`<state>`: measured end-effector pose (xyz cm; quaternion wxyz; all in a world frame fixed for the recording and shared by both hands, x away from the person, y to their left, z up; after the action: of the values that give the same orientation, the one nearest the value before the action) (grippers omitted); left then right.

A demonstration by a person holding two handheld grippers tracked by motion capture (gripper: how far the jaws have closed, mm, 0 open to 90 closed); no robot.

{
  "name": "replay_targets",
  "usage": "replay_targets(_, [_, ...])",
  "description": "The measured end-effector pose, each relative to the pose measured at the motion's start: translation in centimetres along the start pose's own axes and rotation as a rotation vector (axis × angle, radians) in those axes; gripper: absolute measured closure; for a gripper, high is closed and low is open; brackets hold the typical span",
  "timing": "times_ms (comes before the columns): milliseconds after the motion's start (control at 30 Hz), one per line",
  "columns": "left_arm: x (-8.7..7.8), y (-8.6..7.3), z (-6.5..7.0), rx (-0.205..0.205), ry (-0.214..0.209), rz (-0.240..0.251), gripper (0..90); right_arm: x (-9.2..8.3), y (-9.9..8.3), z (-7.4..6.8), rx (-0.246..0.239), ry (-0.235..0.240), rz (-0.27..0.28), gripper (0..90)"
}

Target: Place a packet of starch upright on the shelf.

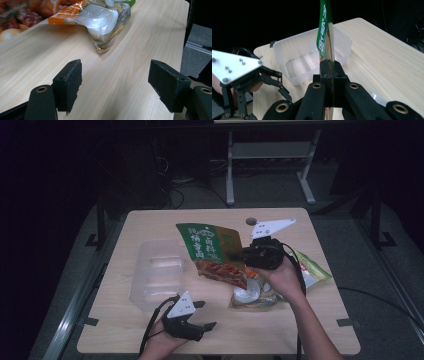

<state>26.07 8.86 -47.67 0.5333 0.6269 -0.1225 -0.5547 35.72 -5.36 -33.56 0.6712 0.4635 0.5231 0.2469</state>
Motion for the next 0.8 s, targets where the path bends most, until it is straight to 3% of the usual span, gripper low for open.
replay_targets(300, [0.1,0.1,0.0,0.02,-0.003,-0.002,26.7,2.3,3.2,0.2,-0.056,0.039,0.013,89.8])
replay_targets(433, [0.2,0.2,0.0,0.035,-0.002,-0.004,26.7,3.5,4.3,0.0,-0.057,0.062,0.024,89.9])
replay_targets(800, [-0.1,-0.1,0.8,0.025,-0.009,-0.016,26.2,6.4,6.5,0.0,-0.073,0.11,0.041,89.9])
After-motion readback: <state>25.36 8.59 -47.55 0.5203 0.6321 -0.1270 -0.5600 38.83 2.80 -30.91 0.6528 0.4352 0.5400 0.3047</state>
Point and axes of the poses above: each handheld gripper's, and its own axes: x roughly forward along the jaws, y roughly out of its top, z roughly to its right, the point moved 8 cm from there along x, roughly forward along the jaws, and after that the axes turned 9 degrees about -x, right-handed, at the moved point
